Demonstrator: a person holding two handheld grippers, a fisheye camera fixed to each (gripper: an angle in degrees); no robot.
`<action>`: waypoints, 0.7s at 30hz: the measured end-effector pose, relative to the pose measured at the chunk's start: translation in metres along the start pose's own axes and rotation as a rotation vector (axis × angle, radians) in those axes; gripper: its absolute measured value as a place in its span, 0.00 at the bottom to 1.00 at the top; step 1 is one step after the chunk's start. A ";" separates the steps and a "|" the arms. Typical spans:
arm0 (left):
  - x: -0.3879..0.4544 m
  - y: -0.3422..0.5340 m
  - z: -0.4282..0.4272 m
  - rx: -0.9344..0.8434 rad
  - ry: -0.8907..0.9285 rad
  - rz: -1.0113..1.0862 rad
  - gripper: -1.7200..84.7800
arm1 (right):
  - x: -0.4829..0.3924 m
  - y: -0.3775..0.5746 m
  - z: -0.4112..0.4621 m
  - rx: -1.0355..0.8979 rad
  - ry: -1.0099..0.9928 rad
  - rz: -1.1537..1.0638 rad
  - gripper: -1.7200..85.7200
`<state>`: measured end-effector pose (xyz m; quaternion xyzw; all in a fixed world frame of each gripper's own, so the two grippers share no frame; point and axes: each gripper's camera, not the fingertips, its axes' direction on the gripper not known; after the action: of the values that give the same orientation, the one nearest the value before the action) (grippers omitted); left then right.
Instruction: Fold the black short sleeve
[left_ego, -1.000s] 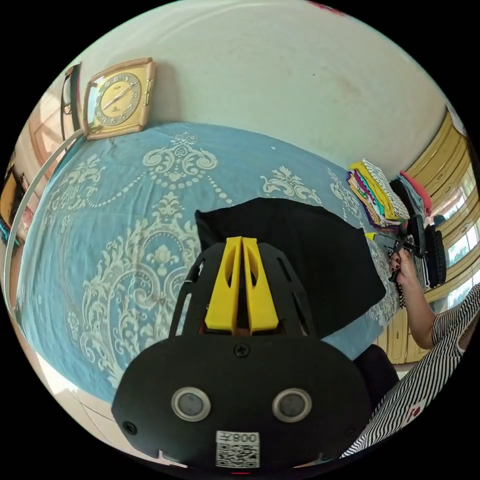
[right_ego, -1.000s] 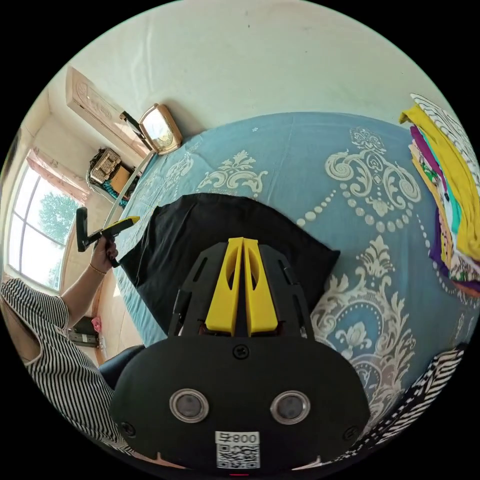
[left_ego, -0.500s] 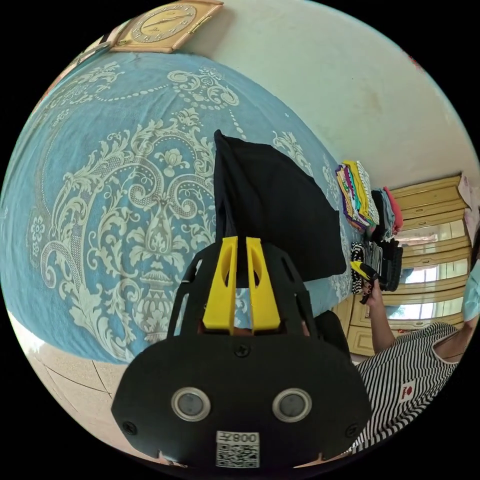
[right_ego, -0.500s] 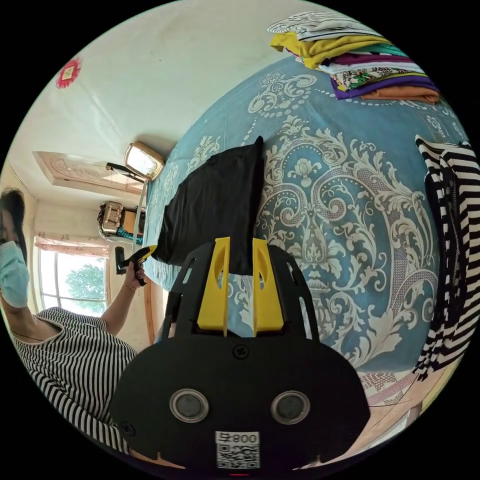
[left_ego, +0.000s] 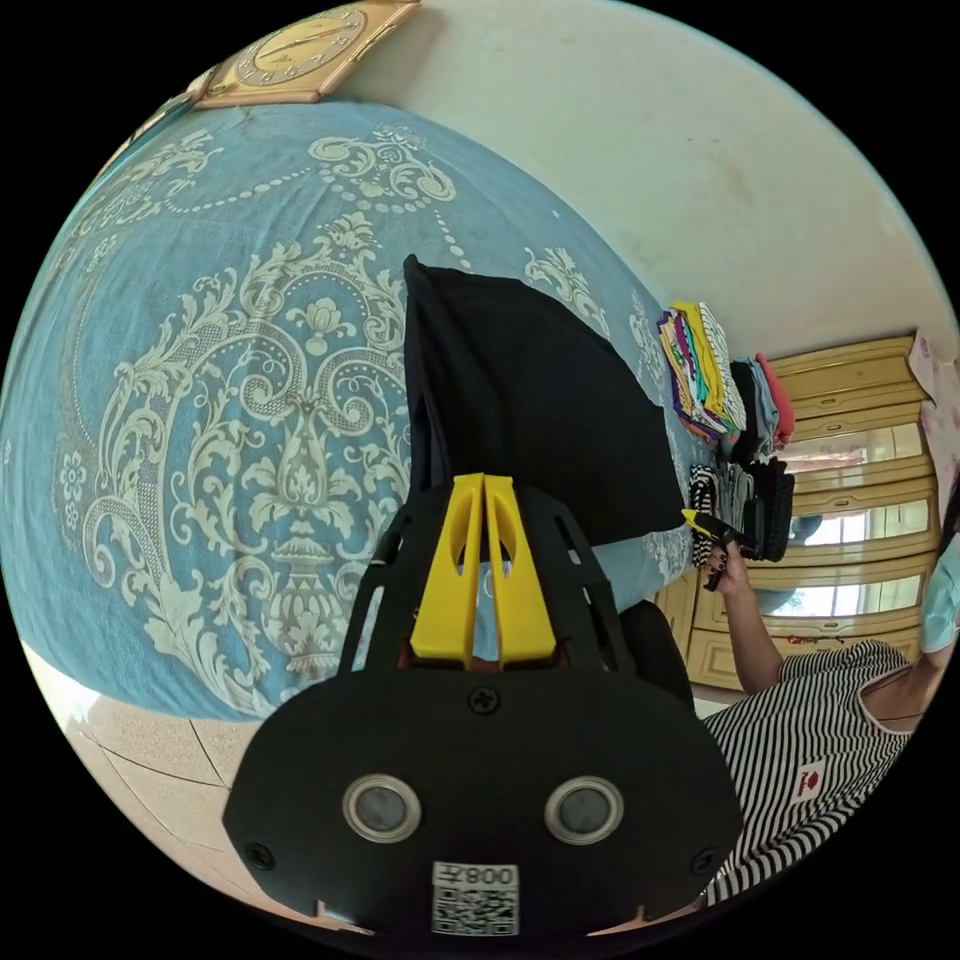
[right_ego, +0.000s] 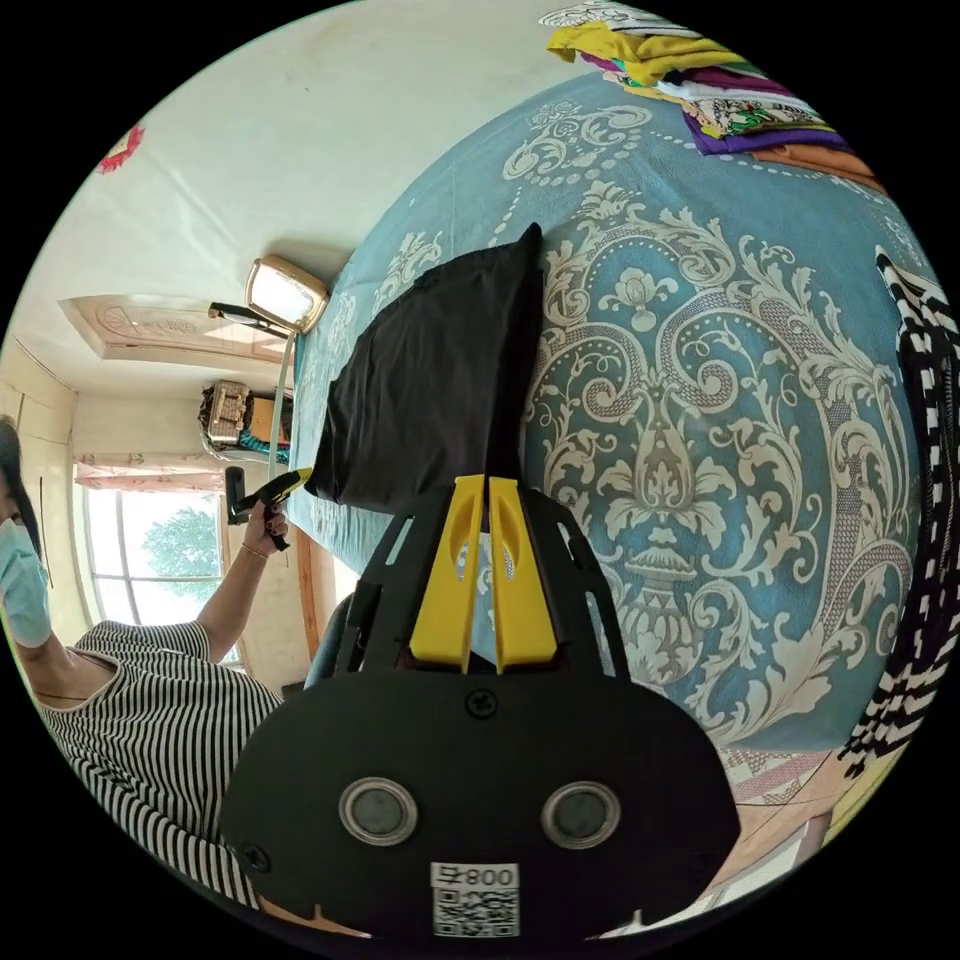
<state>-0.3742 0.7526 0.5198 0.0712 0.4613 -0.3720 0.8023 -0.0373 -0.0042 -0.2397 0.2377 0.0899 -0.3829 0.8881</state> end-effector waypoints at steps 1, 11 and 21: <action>-0.004 0.005 -0.012 0.020 0.023 -0.001 0.02 | 0.000 0.005 -0.005 0.008 -0.021 -0.020 0.03; -0.055 0.058 -0.065 0.120 0.139 -0.117 0.04 | 0.049 0.041 -0.006 -0.019 -0.134 0.047 0.03; -0.022 0.018 -0.063 -0.026 -0.060 -0.001 0.08 | 0.048 0.046 -0.010 -0.037 -0.120 0.042 0.03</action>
<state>-0.4122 0.8061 0.4969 0.0492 0.4420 -0.3684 0.8164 0.0291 -0.0028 -0.2489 0.1998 0.0387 -0.3758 0.9041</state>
